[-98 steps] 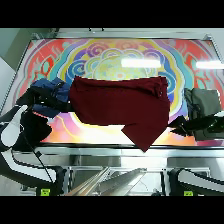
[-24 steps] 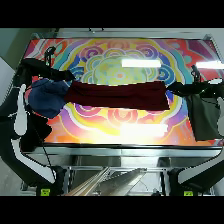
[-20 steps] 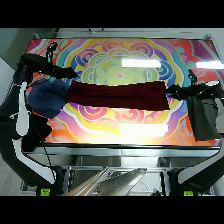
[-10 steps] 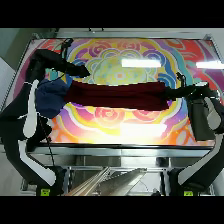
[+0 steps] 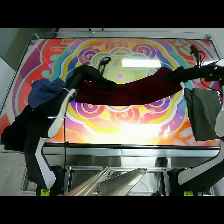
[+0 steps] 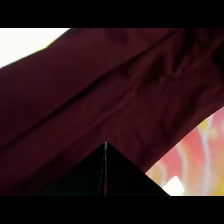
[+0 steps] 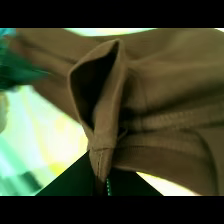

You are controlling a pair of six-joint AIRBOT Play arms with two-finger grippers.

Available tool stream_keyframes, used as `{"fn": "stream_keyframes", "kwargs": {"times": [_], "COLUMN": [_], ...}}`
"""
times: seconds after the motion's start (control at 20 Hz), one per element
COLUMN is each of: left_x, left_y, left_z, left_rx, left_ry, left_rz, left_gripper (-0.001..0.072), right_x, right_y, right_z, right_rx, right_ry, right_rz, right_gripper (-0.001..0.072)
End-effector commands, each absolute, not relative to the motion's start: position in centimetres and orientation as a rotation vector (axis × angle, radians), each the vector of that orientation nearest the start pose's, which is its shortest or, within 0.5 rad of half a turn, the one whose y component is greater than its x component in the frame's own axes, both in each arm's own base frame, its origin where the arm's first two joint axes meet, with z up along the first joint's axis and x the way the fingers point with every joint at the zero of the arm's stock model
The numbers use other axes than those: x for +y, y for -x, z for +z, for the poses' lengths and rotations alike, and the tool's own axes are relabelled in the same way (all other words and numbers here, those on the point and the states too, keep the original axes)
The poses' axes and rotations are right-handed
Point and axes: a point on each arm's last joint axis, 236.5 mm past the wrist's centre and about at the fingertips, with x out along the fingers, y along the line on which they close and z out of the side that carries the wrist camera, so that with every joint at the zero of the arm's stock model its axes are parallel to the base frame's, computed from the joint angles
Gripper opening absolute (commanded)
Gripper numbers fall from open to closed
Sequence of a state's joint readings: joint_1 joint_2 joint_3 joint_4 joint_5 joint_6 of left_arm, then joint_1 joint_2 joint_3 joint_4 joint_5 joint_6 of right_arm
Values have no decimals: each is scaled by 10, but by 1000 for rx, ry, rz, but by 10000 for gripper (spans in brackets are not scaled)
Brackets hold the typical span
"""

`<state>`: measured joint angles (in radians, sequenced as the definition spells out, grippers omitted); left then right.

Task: Fold the shirts.

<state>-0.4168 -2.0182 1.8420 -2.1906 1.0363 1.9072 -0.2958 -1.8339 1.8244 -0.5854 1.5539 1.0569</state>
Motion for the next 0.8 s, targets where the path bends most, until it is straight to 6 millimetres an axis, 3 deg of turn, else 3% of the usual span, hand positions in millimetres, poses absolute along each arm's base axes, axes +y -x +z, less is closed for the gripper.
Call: {"fn": "stream_keyframes", "kwargs": {"times": [0.0, 0.15, 0.2, 0.35, 0.45, 0.5, 0.6, 0.75], "left_x": [-420, -466, -473, -472, -458, -449, -419, -338], "left_y": [-456, -448, -449, -448, -454, -461, -474, -481], "left_z": [-71, -69, -70, -73, -58, -40, 20, 130], "left_rx": [1138, 1119, 1115, 1134, 1129, 1110, 1057, 957], "left_ry": [129, 128, 141, 183, 218, 225, 230, 214], "left_rz": [-872, -934, -933, -916, -900, -898, -909, -906], "left_gripper": [18, 18, 18, 18, 18, 17, 18, 18], "right_x": [62, 66, 69, 79, 80, 79, 83, 117], "right_y": [-468, -463, -463, -463, -468, -471, -472, -472], "right_z": [139, 156, 157, 153, 147, 143, 135, 135], "right_rx": [1069, 1049, 1050, 1065, 1063, 1068, 1090, 1112], "right_ry": [-472, -442, -439, -435, -409, -394, -359, -362], "right_rz": [867, 874, 879, 893, 873, 849, 823, 841], "right_gripper": [20, 20, 20, 20, 20, 20, 20, 20]}}
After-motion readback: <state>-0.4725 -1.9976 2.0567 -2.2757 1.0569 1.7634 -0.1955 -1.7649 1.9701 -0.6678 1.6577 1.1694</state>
